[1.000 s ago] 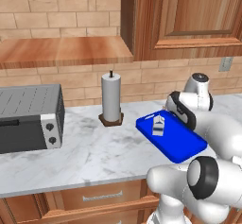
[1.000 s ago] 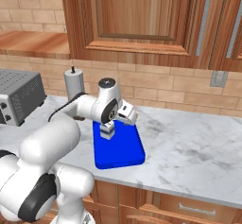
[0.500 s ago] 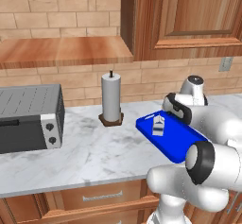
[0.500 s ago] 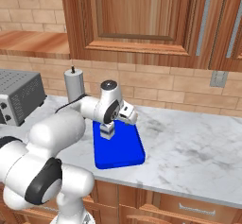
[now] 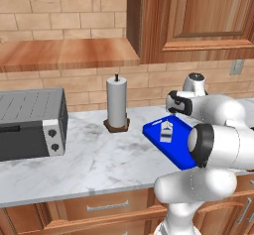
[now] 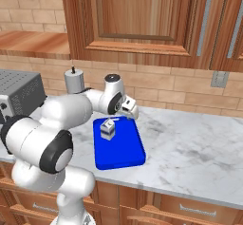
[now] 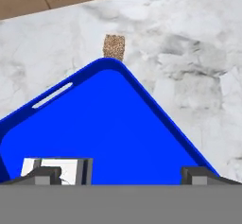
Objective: Take out the milk from the fridge and place it on the tray on the counter. Then take the sugar cube near the tray and place it in the tray.
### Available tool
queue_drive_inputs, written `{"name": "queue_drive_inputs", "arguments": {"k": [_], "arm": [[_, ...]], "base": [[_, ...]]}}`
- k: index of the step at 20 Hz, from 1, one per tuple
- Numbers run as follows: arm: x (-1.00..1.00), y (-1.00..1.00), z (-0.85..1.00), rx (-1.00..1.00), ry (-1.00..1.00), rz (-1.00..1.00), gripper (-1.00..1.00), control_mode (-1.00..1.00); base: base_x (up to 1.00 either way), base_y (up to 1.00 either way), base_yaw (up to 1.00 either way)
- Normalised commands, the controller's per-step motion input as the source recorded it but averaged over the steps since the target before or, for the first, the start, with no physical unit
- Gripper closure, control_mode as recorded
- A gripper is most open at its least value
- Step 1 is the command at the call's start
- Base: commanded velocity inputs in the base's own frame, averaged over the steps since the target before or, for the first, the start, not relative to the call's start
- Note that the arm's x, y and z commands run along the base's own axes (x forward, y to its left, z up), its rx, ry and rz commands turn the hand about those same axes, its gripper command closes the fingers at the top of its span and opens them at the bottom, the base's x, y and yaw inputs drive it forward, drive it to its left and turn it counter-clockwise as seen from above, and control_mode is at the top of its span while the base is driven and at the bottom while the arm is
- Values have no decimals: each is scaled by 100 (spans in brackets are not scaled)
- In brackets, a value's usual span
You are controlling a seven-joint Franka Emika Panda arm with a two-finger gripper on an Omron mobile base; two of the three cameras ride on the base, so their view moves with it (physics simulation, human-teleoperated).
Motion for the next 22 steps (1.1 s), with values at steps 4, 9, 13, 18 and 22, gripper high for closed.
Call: {"name": "queue_drive_inputs", "arguments": {"k": [4,9,13,18,22], "arm": [[27,0,-11,0,1,0,-100,-100],[28,-1,-7,0,1,0,-100,-100],[25,-6,-13,0,0,0,-100,-100],[19,-14,-9,0,1,0,-100,-100],[12,-8,-14,0,2,0,-100,-100]], "base": [[0,0,0],[0,0,0],[0,0,0],[0,0,0],[0,0,0]]}}
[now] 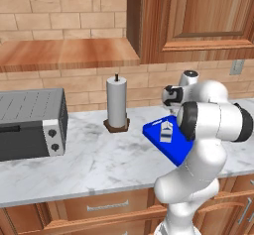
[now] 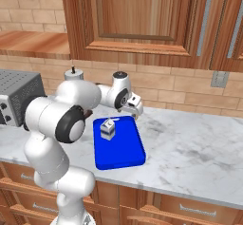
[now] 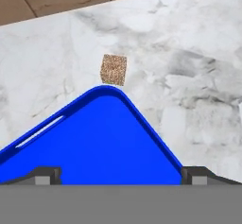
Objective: Take out the milk from the fridge and place it on the tray on the counter. Then take the sugar cube near the tray and place it in the tray.
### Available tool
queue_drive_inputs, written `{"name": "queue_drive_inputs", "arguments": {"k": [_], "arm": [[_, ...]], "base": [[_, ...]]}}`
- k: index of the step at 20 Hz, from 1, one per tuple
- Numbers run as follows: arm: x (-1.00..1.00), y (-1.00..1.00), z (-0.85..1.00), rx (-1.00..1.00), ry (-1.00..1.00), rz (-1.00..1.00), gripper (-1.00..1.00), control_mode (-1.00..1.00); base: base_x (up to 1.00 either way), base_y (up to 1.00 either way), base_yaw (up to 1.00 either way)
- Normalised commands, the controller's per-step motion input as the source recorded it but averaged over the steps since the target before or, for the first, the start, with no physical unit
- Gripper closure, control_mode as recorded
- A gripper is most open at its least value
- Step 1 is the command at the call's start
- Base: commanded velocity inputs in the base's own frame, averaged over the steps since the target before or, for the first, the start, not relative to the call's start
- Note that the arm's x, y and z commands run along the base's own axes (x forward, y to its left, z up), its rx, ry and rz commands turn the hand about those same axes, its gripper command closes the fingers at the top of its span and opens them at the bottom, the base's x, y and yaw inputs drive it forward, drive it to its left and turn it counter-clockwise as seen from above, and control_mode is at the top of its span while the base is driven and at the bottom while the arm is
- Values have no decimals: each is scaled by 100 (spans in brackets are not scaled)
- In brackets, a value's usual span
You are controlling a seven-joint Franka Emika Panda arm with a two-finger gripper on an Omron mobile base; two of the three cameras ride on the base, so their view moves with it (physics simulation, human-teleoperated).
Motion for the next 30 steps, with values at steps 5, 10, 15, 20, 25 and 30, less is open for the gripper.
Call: {"name": "queue_drive_inputs", "arguments": {"k": [5,10,15,20,25,30], "arm": [[17,0,-17,0,6,0,-100,-100],[28,-1,-14,0,3,0,-100,-100],[28,-6,0,0,1,0,-100,-100],[23,-2,-8,0,8,0,-100,-100],[17,-4,-21,0,4,0,-100,-100],[19,-12,-12,0,1,0,-100,-100]], "base": [[0,0,0],[0,0,0],[0,0,0],[0,0,0],[0,0,0],[0,0,0]]}}
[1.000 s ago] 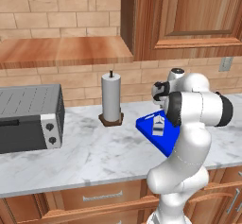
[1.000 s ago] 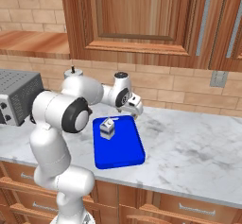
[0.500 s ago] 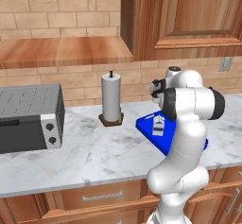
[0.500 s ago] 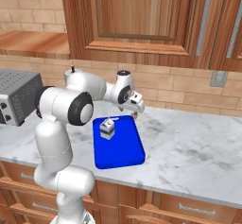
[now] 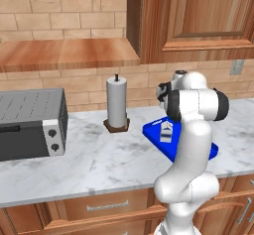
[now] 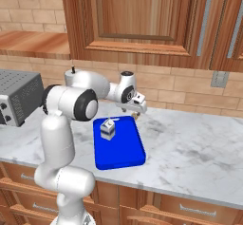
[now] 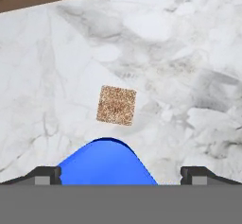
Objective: Take out the milk from the fridge and place it on the tray on the counter. Then take the sugar cube near the tray and place it in the tray.
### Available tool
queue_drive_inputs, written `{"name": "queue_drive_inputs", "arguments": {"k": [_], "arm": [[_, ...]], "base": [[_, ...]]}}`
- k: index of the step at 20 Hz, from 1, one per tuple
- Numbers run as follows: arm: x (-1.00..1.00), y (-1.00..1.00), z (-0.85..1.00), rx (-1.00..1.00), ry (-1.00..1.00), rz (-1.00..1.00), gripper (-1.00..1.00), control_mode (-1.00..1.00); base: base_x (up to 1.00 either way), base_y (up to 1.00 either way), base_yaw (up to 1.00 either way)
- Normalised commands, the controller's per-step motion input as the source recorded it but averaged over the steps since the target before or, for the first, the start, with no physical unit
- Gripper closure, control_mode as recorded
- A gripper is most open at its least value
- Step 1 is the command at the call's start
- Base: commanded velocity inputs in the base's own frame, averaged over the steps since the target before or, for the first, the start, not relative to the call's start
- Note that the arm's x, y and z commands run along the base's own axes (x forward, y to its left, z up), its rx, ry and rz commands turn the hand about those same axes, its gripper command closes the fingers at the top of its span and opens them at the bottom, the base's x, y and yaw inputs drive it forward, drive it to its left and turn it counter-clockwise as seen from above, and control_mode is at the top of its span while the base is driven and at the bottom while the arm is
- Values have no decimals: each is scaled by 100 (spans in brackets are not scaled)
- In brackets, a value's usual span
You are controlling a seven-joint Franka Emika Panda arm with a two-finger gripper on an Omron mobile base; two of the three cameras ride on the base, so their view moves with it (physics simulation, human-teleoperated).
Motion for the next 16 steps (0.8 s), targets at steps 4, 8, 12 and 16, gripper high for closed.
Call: {"name": "queue_drive_inputs", "arguments": {"k": [4,8,12,16], "arm": [[22,-8,-16,0,3,0,-100,-100],[27,-3,-18,0,5,0,-100,-100],[19,0,-9,0,4,0,-100,-100],[0,0,-2,0,1,0,-100,-100]], "base": [[0,0,0],[0,0,0],[0,0,0],[0,0,0]]}}
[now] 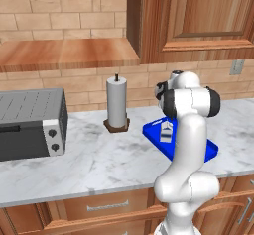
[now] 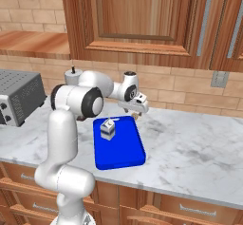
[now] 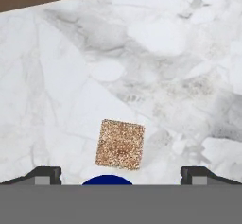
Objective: Take out the milk from the fridge and place it on the tray on the counter. Then take the sugar cube near the tray and place it in the tray.
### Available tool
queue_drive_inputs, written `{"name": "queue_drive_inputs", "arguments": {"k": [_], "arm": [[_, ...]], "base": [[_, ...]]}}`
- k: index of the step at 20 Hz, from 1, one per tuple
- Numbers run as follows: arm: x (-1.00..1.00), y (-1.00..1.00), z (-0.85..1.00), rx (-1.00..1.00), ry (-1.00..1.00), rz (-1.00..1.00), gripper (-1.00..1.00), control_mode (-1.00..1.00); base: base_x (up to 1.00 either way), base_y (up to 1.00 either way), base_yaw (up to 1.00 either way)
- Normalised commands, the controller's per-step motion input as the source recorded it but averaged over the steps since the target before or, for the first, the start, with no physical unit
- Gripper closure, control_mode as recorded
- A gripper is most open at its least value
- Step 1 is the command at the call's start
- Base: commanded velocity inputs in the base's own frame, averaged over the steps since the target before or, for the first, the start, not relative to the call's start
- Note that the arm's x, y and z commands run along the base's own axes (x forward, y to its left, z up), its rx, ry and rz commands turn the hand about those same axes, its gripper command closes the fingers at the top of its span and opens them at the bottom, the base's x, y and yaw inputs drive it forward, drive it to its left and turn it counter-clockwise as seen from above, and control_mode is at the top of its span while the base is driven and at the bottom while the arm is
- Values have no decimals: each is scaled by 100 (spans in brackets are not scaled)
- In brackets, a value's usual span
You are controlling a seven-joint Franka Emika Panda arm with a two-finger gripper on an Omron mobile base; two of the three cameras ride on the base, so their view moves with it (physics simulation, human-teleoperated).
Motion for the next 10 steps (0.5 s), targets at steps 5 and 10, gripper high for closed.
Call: {"name": "queue_drive_inputs", "arguments": {"k": [5,10], "arm": [[12,0,-16,0,3,0,-100,-100],[3,-1,-13,0,2,0,-100,-100]], "base": [[0,0,0],[0,0,0]]}}
